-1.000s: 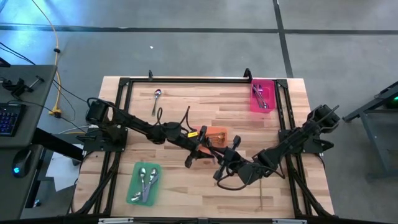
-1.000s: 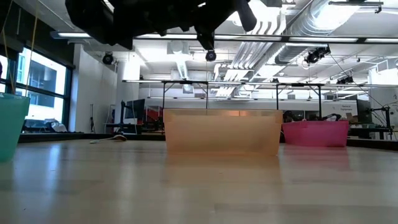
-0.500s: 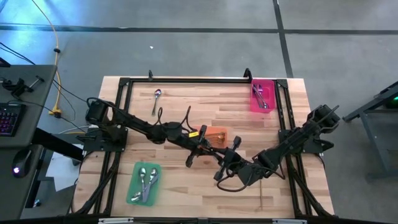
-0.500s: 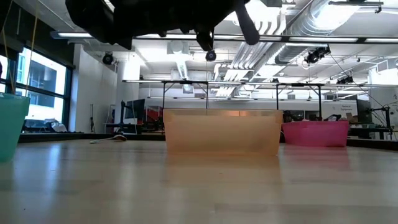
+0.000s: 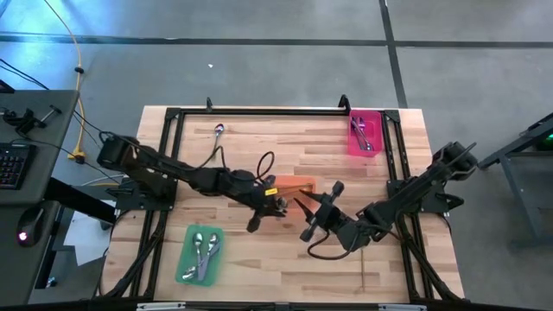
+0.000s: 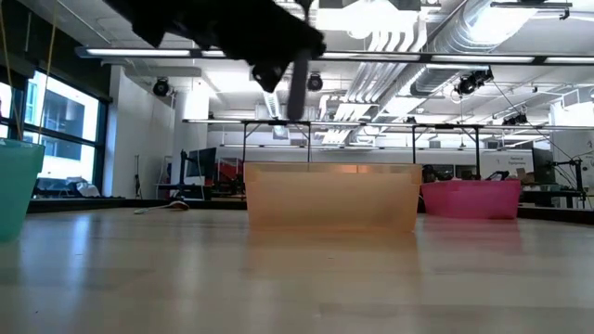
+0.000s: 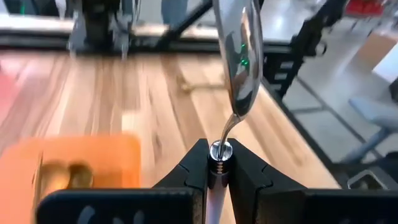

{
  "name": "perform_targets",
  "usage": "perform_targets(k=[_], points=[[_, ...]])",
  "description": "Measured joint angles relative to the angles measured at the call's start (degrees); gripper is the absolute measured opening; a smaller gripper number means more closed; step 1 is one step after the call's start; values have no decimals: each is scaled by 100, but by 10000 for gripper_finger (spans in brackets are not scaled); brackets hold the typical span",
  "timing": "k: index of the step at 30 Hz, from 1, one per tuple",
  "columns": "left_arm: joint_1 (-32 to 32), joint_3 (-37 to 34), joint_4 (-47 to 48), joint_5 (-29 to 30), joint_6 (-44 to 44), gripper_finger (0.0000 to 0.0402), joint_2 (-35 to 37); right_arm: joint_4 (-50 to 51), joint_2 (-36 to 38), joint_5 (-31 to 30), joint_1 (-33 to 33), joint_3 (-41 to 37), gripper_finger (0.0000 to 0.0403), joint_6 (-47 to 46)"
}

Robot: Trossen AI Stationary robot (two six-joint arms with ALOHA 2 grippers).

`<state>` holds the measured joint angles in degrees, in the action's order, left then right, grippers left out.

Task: Sort silverware by color (type)
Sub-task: Put the violet spoon into the green bin

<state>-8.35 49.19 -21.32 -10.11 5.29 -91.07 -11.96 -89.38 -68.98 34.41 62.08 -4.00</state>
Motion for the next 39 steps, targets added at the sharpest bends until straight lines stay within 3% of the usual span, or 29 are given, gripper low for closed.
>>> perform_targets(k=[4, 9, 19, 25, 33, 39], points=[[-87, 0, 987, 81, 179, 23, 376, 681, 72, 68, -80, 2, 80, -131], [-465, 0, 2591, 283, 655, 23, 965, 1291, 73, 1083, -367, -150, 16, -867], [-2009, 0, 5408, 876, 3406, 24, 1873, 642, 68, 1439, -662, -889, 2, -1126], [-3007, -82, 5710, 1193, 5156, 24, 1913, 445, 68, 1491, -669, -1052, 1, -1158], [-3861, -670, 5688, 1370, 6871, 24, 1911, 428, 68, 1502, -621, -1054, 0, -1105], [-4303, -1326, 4616, 1551, 7645, 24, 1909, 430, 68, 1501, -614, -1054, 0, -1116]])
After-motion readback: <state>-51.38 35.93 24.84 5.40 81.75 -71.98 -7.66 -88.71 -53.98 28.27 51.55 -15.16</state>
